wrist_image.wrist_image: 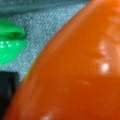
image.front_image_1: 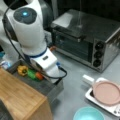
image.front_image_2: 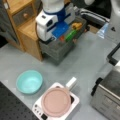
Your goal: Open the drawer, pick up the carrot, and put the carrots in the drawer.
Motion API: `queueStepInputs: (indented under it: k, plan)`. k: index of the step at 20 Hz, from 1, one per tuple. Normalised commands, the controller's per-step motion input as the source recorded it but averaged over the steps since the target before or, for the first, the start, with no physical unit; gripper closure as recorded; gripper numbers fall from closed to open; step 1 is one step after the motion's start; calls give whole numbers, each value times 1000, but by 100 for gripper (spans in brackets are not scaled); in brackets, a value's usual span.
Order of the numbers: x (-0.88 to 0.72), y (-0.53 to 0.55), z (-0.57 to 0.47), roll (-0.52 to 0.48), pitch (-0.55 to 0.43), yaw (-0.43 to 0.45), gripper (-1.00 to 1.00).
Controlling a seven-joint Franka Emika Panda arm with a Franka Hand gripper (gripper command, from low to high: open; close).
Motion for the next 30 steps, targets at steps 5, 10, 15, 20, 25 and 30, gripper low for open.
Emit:
queueStepInputs:
  k: [5,10,15,20,25,30]
  plan:
    - [-148,-68,-161,78,-194,70,100]
    - [-95,-39,-146,98,-196,75,100]
    - [-14,7,-123,114,-191,74,100]
    - [51,82,-99,121,-189,50,100]
    - [108,134,-132,132,-178,32,100]
    - [62,98,-157,158,-150,-7,-100]
